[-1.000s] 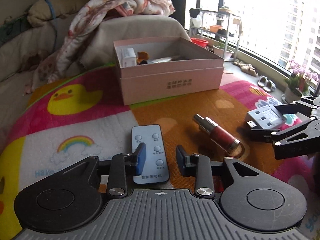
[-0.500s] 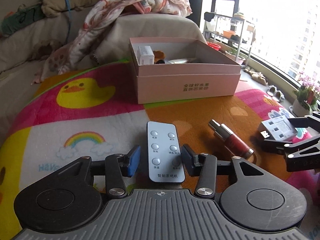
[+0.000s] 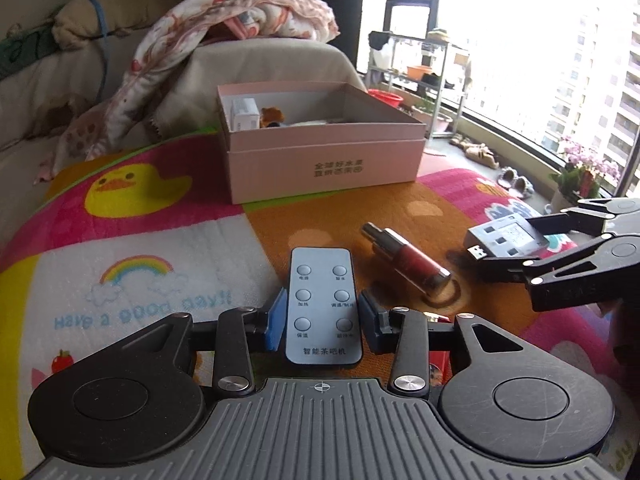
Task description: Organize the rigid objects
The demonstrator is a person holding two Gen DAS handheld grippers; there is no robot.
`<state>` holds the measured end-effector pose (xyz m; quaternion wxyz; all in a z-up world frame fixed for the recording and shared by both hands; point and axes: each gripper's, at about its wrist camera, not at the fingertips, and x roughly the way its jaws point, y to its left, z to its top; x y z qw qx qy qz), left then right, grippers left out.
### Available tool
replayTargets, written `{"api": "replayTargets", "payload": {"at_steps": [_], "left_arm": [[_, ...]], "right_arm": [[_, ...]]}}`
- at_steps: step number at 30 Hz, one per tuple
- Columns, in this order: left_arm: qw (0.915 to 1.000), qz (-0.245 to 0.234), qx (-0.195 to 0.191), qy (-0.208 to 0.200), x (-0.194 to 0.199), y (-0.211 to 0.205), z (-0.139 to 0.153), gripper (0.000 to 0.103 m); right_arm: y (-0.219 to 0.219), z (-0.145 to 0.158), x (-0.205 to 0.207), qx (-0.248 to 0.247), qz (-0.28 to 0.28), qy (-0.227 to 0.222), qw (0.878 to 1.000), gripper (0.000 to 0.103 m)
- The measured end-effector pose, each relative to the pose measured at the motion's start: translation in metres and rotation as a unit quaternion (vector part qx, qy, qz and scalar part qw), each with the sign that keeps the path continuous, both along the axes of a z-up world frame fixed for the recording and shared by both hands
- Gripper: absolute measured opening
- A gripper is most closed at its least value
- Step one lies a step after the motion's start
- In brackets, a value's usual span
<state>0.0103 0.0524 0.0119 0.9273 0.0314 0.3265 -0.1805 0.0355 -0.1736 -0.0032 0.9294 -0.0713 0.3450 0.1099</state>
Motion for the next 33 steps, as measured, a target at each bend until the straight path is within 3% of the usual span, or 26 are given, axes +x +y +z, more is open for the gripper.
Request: {"api": "replayTargets", "payload": {"at_steps": [4,7,11,14,15,16,18,20,23,27,30,33], "left_arm": [[0.9991,-0.005,-0.039,-0.014,0.001,0.008,0.022,0.043],[0.9964,-0.008,-0.054,-0.064,0.021,0.009,0.063,0.043],[0.9832,-0.010,-0.107,-0.147,0.070,0.005,0.128,0.043],[0.9754,-0.012,-0.174,-0.135,0.135,0.001,0.154,0.044],[0.9770,-0.009,-0.178,-0.118,0.156,-0.004,0.155,0.044],[0.9800,-0.002,-0.166,-0.110,0.171,-0.009,0.152,0.044],[0.9851,0.014,-0.133,-0.108,0.180,-0.014,0.139,0.042],[0.9857,0.010,-0.134,-0.102,0.172,-0.010,0.122,0.042],[0.9861,0.024,-0.132,-0.098,0.141,0.007,0.096,0.042],[0.9853,0.024,-0.151,-0.077,0.084,0.035,0.065,0.042],[0.9885,0.026,-0.144,-0.039,0.048,0.042,0.043,0.042],[0.9896,-0.004,-0.144,0.001,0.018,0.045,0.028,0.042]], "right_arm": [[-0.005,0.009,-0.008,-0.001,0.003,-0.006,1.000,0.083],[-0.007,0.031,-0.008,0.006,0.002,-0.038,0.999,0.083],[-0.003,0.081,0.012,0.019,0.005,-0.123,0.992,0.083],[0.011,0.112,0.045,0.031,-0.005,-0.195,0.980,0.086],[0.016,0.118,0.057,0.037,-0.006,-0.210,0.977,0.096],[0.022,0.121,0.071,0.037,-0.003,-0.211,0.977,0.099],[0.034,0.119,0.093,0.021,0.000,-0.177,0.984,0.100],[0.033,0.109,0.096,0.029,0.004,-0.132,0.991,0.099],[0.018,0.084,0.075,0.056,0.018,-0.098,0.993,0.100],[0.006,0.049,0.042,0.046,0.027,-0.058,0.997,0.100],[0.008,0.030,0.018,0.007,0.037,-0.061,0.997,0.100],[0.012,0.024,-0.002,-0.014,0.051,-0.066,0.996,0.100]]}}
